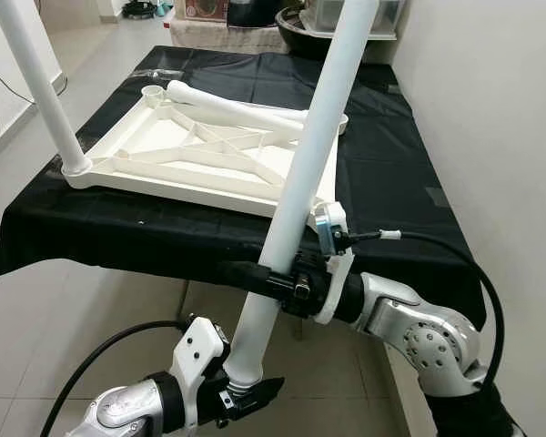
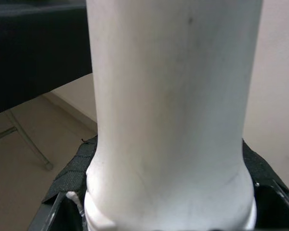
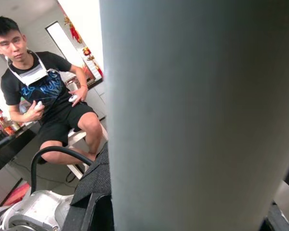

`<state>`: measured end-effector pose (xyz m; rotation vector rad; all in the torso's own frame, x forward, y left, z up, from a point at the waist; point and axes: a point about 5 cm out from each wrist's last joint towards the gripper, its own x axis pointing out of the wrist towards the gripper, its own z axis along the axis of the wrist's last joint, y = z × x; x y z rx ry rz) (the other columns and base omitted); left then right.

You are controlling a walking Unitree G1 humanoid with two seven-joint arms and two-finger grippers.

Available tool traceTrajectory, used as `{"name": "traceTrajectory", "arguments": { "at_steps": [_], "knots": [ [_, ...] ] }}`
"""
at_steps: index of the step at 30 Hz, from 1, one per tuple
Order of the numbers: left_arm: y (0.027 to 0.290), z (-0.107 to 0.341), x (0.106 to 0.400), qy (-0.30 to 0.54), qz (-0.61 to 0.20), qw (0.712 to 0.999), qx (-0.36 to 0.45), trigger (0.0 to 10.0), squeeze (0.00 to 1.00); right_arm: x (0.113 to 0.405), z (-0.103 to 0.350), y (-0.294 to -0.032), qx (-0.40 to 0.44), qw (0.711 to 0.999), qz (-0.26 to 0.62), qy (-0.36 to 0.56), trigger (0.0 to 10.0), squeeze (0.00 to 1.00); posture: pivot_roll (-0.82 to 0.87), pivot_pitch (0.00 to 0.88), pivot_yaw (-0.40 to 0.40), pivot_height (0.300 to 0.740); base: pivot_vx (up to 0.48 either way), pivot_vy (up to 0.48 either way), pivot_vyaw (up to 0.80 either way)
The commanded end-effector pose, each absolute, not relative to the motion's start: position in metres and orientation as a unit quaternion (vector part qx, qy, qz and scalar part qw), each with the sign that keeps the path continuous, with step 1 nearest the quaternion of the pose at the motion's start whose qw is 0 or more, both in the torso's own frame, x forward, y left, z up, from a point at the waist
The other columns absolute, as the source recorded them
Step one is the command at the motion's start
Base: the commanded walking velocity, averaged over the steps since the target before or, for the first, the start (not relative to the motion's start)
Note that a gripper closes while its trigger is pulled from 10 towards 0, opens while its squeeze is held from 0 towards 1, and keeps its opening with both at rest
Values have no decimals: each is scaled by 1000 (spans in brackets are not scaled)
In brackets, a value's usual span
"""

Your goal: Building children table

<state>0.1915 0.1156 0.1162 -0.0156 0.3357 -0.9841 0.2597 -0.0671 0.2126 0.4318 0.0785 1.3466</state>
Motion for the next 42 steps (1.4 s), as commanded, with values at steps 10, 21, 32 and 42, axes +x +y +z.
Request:
{"name": "traceTrajectory", "arguments": {
  "at_steps": [10, 21, 32, 42],
  "knots": [
    [111, 116, 189, 170, -469, 866, -31, 10000, 1000, 264, 220, -74, 183, 765, 617, 19, 0, 0, 69, 114, -46, 740, 0, 0, 0],
    [117, 127, 210, 115, -387, 915, -22, 10000, 0, 300, 226, -110, 145, 846, 513, -20, 0, 0, 72, 101, -47, 740, 0, 0, 0],
    [127, 149, 236, 23, -249, 968, 9, 10000, 0, 346, 258, -169, 130, 964, 169, -162, 0, 0, 76, 100, -44, 740, 0, 0, 0],
    [122, 158, 244, -9, -225, 974, 5, 10000, 0, 351, 266, -166, 121, 966, 118, -195, 10000, 0, 80, 113, -46, 740, 57, 0, 0]
  ]
}}
